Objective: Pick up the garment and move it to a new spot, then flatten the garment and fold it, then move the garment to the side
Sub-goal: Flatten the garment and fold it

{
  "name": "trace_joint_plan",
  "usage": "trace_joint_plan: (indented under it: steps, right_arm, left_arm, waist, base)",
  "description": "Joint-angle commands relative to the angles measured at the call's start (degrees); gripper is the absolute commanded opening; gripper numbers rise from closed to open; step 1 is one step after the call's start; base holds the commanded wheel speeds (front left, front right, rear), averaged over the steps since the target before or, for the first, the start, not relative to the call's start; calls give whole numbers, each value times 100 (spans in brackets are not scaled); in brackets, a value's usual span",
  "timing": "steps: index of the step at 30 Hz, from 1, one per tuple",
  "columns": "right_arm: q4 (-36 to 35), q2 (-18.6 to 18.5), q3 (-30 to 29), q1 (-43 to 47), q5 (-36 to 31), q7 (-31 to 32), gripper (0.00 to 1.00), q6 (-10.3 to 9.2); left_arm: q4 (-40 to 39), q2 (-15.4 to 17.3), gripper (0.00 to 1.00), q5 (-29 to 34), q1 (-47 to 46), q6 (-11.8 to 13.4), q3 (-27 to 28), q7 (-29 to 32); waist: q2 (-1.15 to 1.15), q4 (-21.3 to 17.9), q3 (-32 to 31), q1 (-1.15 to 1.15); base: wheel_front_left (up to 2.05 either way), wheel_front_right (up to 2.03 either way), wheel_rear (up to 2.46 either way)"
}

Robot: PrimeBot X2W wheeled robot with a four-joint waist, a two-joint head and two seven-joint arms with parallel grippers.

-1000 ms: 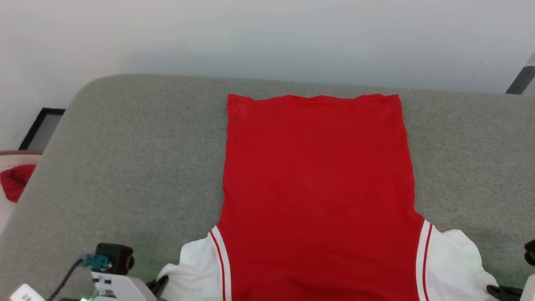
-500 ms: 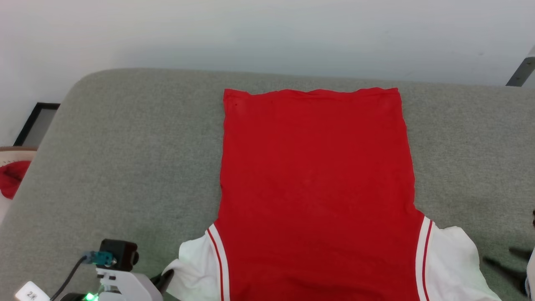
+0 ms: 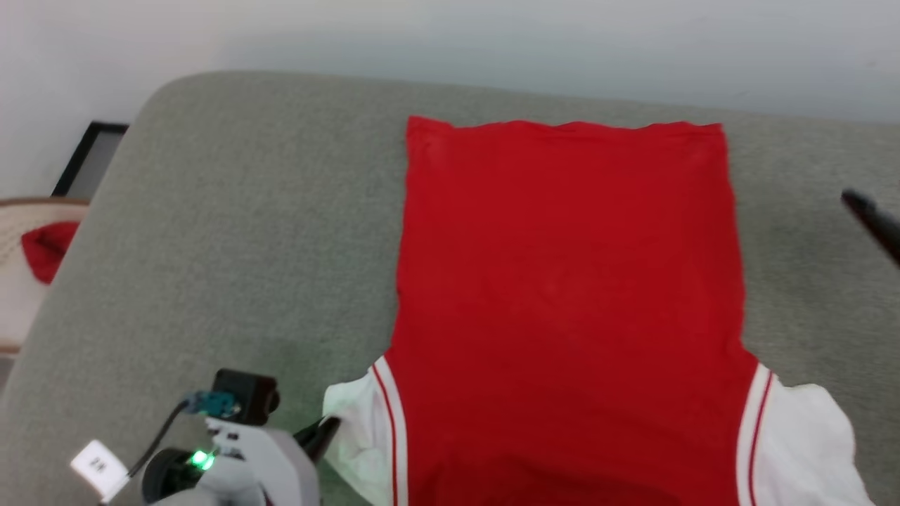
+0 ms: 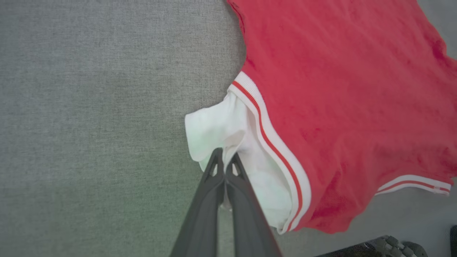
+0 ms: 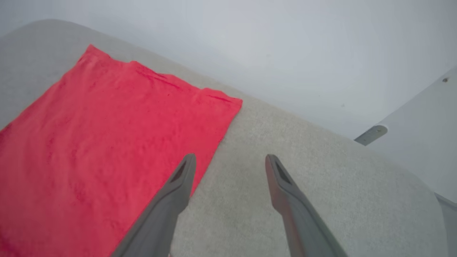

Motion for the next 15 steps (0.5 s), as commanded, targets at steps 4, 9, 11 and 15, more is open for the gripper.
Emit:
trace_joint_plan:
  steps: [4, 9, 11, 15]
  right_arm:
    - [986, 178, 227, -999, -219, -298, 100, -4]
    - [2214, 337, 350, -1887, -394, -259, 100, -4]
    - [2684, 391, 359, -2180, -442, -194, 100, -4]
    - [3598, 482, 319, -2652, -492, -136, 100, -4]
  left_arm:
    - [146, -349, 0, 199, -370, -193, -60, 52]
    - [395, -714, 0, 381, -724, -479, -121, 54]
    - [509, -871, 0, 438, -840, -598, -153, 50]
    - [719, -1144, 0, 512, -1029, -811, -203, 37]
  waist:
    - [0, 561, 532, 0]
    - [0, 975, 950, 0]
    - [0, 1142, 1114, 0]
    - [0, 1438, 1401, 0]
  base:
    - [0, 0, 0]
    - [0, 0, 0]
    - [0, 0, 0]
    - [0, 0, 0]
